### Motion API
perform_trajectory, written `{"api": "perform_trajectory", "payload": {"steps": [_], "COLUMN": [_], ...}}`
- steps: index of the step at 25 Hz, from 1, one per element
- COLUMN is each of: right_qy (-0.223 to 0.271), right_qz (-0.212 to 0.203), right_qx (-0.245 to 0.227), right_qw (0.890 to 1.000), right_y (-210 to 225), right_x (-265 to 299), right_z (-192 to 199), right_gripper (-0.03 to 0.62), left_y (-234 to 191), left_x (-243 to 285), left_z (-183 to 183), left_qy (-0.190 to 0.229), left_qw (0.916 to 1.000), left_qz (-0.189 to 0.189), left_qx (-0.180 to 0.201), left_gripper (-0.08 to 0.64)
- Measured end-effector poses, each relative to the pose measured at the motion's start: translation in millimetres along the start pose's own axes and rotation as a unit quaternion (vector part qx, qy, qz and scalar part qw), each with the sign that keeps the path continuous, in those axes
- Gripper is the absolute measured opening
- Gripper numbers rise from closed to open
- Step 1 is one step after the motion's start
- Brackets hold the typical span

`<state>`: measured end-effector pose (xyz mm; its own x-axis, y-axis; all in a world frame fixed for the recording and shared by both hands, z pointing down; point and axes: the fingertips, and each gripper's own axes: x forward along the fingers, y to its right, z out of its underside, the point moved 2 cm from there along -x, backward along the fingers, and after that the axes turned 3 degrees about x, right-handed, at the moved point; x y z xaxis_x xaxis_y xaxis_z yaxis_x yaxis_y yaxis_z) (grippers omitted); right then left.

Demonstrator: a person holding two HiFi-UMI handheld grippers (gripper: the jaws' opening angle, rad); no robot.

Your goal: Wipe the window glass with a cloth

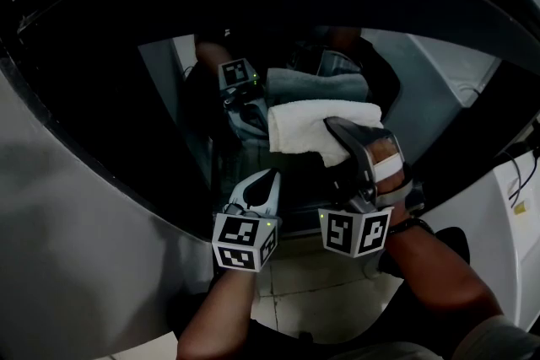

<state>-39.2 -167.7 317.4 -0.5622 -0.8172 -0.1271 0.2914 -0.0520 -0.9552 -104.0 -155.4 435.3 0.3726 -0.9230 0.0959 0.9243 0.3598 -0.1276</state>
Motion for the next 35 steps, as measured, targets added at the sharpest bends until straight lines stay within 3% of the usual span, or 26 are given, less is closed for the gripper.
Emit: {"api": "perform_trajectory", "payload": {"steps": [16,22,35], "right_qy": [-0.003,-0.006,-0.009], "right_qz": [-0.022,-0.027,-0.042], "right_qx": [-0.008,-0.001,0.015], "right_qw": [1.0,1.0,0.999], "right_y": [-31.6,-40.3,-57.7], "right_x": [-5.7,-6.8,-6.2], "right_z": [14.6,22.7,34.5], "right_gripper": [0.103,0.103,0.104], "left_y": [-7.8,-16.0,-16.3], "left_x": [3.1,4.3,12.7], "left_z": [6.0,4.5,3.0], "left_qy": [-0.005,-0.009,-0.017], "left_qw": [0.9998,0.9986,0.9988], "left_qz": [-0.015,-0.025,-0.024], "left_qx": [-0.013,-0.046,-0.039], "left_gripper": [0.017,0.017,0.017]}}
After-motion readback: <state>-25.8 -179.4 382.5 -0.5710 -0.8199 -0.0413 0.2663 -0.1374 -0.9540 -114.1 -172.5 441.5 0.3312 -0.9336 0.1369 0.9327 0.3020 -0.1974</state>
